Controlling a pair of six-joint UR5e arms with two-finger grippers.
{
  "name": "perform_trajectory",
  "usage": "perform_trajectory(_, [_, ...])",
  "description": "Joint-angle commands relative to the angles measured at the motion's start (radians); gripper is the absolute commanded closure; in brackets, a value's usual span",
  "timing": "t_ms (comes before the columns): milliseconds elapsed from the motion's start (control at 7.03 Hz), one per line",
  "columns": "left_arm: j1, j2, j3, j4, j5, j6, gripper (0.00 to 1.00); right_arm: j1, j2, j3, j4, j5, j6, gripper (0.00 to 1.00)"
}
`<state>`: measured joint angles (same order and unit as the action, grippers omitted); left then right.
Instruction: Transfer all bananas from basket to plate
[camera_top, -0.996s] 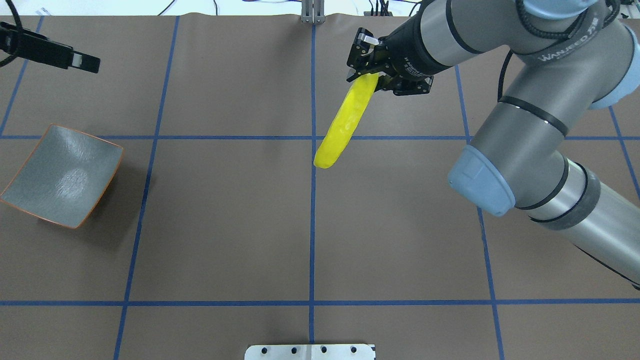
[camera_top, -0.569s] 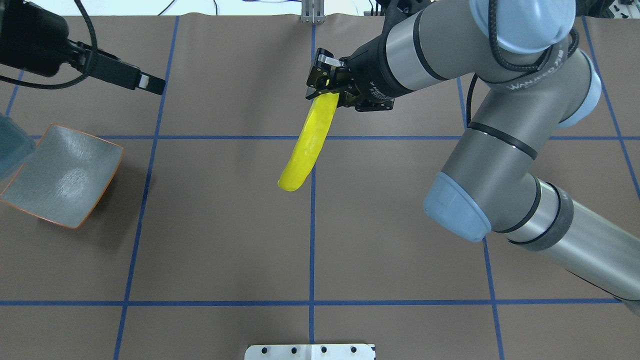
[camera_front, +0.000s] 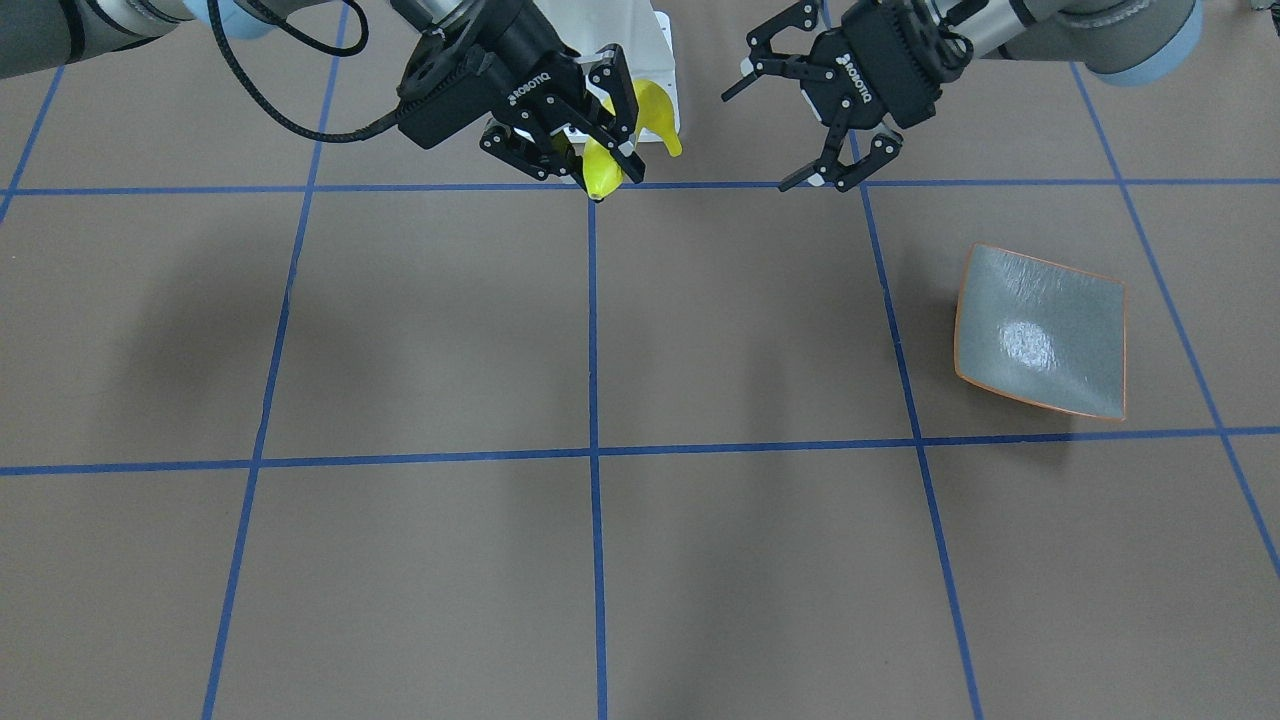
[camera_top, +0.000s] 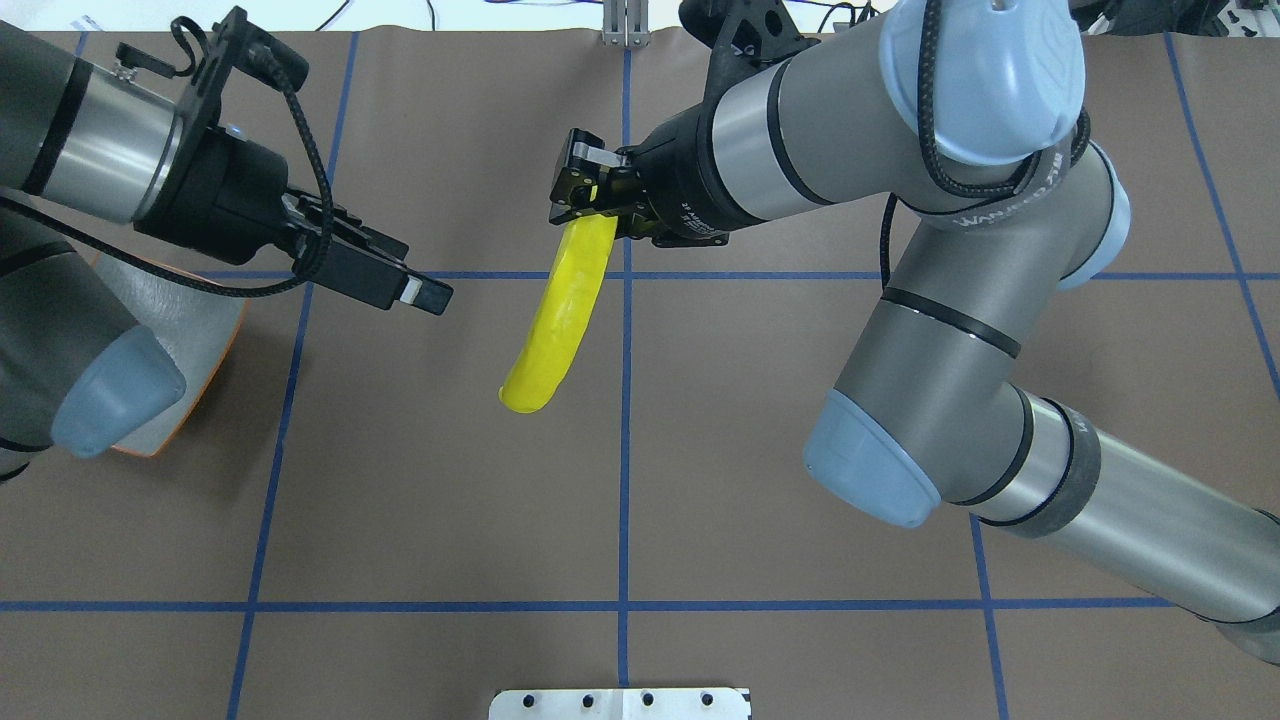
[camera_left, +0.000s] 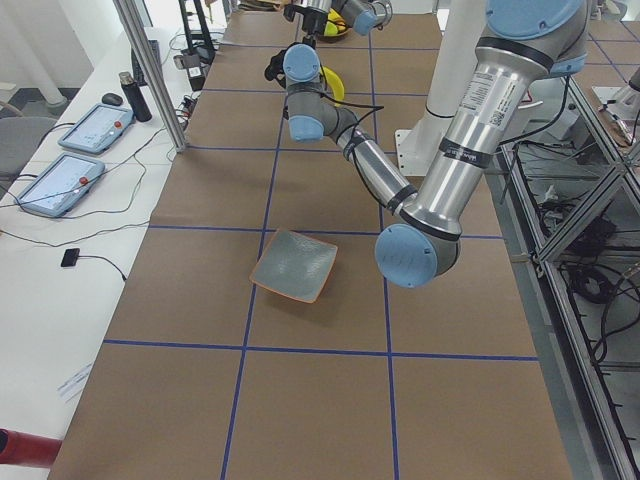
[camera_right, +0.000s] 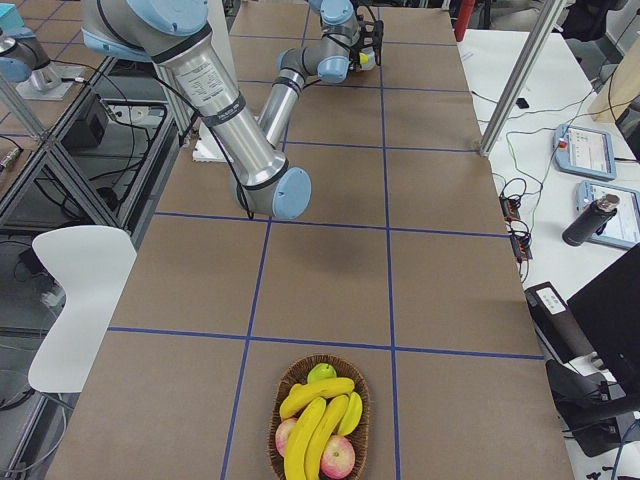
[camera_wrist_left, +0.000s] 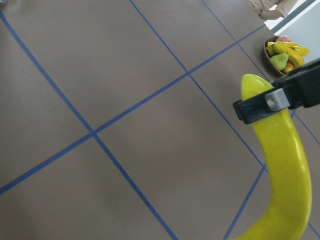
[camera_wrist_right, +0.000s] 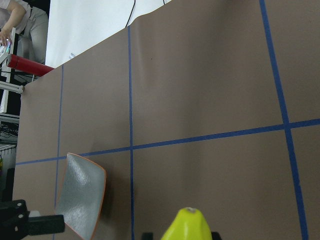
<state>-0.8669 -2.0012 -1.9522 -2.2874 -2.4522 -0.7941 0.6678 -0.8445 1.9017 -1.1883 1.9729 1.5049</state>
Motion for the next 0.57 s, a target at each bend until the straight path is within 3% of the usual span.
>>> perform_trajectory(0, [0.073, -0.004, -0.001, -0.063, -0.001, -0.002, 0.0, -0.014, 0.001, -0.004, 0.032, -0.012, 0.005, 1.0])
perform_trajectory(427, [0.091, -0.028, 0.001, -0.063, 0.001, -0.004, 0.0, -0.042, 0.001, -0.001, 0.058, -0.051, 0.011, 1.0])
